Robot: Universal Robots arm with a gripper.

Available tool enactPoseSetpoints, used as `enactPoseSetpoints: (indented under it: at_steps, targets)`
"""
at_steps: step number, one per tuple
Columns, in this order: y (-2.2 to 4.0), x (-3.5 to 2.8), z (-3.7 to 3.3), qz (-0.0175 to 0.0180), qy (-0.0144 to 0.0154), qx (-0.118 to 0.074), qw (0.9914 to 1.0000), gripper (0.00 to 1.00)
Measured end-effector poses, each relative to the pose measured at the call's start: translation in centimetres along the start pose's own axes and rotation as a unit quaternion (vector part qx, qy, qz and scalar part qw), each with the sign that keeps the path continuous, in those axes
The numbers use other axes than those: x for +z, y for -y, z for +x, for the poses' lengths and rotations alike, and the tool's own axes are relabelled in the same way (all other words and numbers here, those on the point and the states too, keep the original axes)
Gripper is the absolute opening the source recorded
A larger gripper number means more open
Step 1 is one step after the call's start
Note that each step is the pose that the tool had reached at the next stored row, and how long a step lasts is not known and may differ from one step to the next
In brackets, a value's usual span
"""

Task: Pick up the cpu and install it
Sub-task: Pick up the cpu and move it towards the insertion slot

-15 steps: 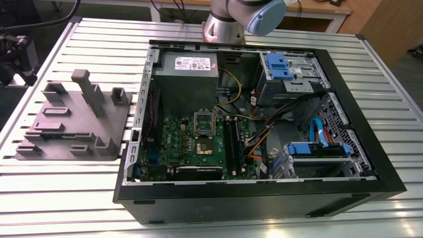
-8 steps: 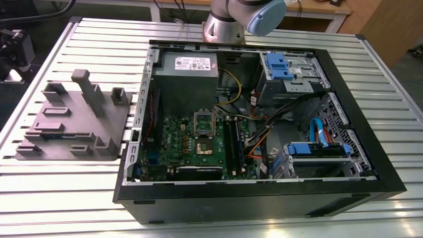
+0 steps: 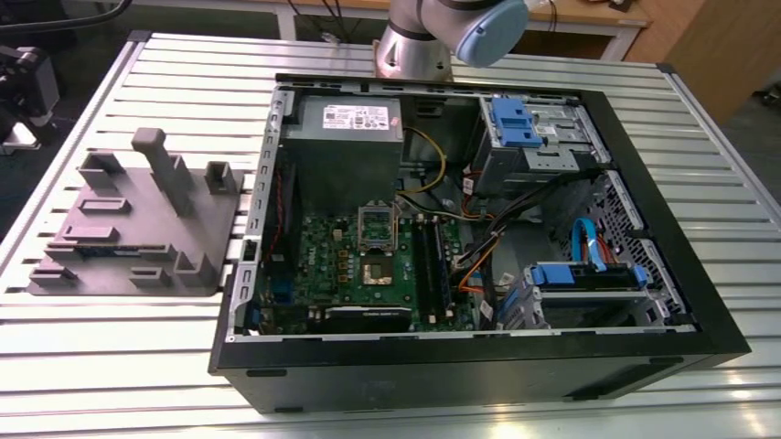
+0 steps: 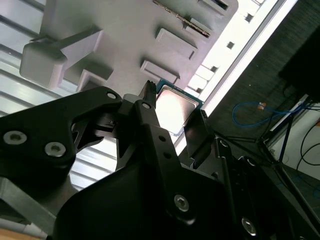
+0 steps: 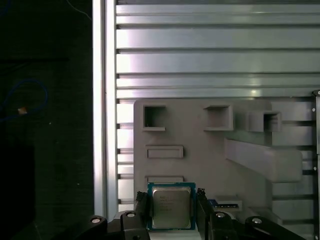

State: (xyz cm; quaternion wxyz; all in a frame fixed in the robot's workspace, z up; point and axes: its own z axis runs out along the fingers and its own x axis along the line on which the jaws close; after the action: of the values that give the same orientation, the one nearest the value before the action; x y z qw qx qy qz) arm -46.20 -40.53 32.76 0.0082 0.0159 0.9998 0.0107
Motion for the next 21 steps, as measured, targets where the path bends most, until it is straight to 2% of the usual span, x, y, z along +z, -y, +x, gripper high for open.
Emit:
enactPoseSetpoints:
  at_steps: [8, 15, 18, 21]
  targets:
    - [-0.02, -0.76, -0.01, 0.0000, -0.0001, 0.000, 1.00000, 0.47]
    - [-0.04, -1.72, -0.03, 0.0000, 0.0000, 0.000, 1.00000, 0.47]
    - [-0.04, -1.87, -0.03, -0.0001, 0.0000, 0.000, 1.00000, 0.47]
    - [-0.06, -2.51, -0.04, 0.0000, 0.0000, 0.000, 1.00000, 0.47]
